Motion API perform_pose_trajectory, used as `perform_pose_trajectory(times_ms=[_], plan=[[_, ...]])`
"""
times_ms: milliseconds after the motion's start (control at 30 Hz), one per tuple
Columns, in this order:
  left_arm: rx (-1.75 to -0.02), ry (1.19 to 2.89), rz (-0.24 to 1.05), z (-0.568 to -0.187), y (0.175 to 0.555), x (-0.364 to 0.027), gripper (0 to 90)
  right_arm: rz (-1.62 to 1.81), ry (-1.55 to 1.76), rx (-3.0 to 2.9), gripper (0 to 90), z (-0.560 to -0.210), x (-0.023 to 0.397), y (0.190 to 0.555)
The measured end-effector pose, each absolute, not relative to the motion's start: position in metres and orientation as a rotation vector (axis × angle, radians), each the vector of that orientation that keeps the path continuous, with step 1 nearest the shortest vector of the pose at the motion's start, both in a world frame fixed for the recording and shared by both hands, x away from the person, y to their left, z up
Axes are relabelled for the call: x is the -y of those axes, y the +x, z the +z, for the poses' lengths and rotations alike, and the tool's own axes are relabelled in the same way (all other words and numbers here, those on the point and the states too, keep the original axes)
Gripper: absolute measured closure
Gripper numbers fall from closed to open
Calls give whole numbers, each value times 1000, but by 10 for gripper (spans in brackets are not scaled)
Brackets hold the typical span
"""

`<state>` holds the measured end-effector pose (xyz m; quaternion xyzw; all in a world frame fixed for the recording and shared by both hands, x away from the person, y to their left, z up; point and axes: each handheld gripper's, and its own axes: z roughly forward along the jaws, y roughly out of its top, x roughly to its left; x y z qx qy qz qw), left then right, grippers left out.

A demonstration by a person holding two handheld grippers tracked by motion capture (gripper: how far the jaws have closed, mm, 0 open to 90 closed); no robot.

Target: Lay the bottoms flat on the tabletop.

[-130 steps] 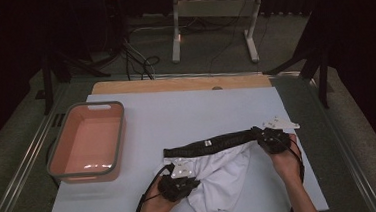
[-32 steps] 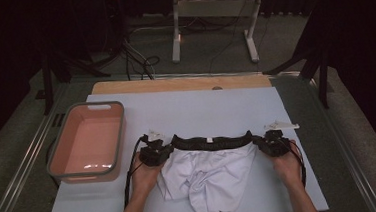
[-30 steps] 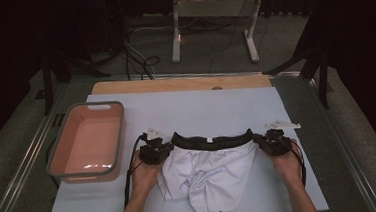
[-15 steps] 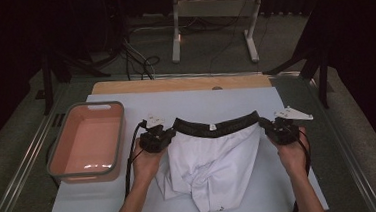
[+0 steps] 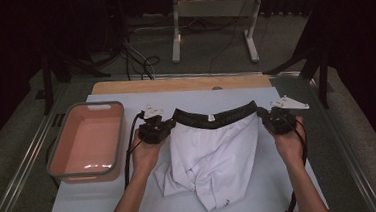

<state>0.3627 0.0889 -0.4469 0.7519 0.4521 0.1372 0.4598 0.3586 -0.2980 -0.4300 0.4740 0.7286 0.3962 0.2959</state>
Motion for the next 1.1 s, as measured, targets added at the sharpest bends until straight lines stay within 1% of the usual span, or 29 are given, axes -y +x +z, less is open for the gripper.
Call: perform_pose_trajectory(times_ms=[267,400,467,500,533,567,600,633,667,700,733,767,800,833,867,900,933,967,1000,1033,1067,1100], plan=[[-1136,1811,356,-441,382,-95,876,1051,1257,-1905,861,-428,292,377],[-1146,1809,404,-434,392,-94,881,1063,1267,-1887,862,-425,289,387],[-1164,1788,441,-430,398,-95,882,1071,1262,-1873,863,-423,287,392],[-1197,1744,455,-427,404,-97,882,1082,1256,-1865,864,-423,285,395],[-1197,1744,455,-427,404,-97,879,1082,1256,-1865,864,-423,285,395],[-1239,1716,459,-430,410,-97,871,1092,1271,-1853,857,-426,283,400],[-1239,1716,459,-430,410,-97,840,1092,1271,-1853,857,-426,283,400],[-1264,1703,445,-435,412,-97,730,1120,1326,-1861,656,-433,282,407],[-1264,1703,445,-435,412,-97,658,1120,1326,-1861,656,-433,282,407],[-1253,1734,452,-439,411,-94,600,1115,1359,-1871,530,-436,280,408],[-1253,1734,452,-439,411,-94,541,1115,1359,-1871,530,-436,280,408],[-1250,1741,461,-440,410,-92,541,1106,1358,-1878,458,-438,279,408],[-1247,1742,451,-441,409,-91,476,1101,1360,-1880,400,-439,278,407],[-1255,1744,448,-443,406,-90,378,1087,1353,-1899,316,-440,276,404],[-1255,1744,448,-443,406,-90,344,1087,1353,-1899,316,-440,276,404],[-1263,1740,453,-445,403,-89,305,1081,1357,-1912,256,-441,275,401],[-1263,1740,453,-445,403,-89,269,1081,1357,-1912,256,-441,275,401],[-1262,1740,423,-448,400,-89,243,1094,1368,-1927,200,-441,273,396],[-1262,1740,423,-448,400,-89,222,1094,1368,-1927,200,-441,273,396],[-1255,1740,416,-449,397,-88,205,1087,1369,-1955,180,-442,272,392],[-1245,1743,414,-449,395,-88,205,1087,1369,-1955,180,-442,272,392],[-1227,1759,409,-450,390,-86,186,1095,1379,-1973,169,-442,271,387]])
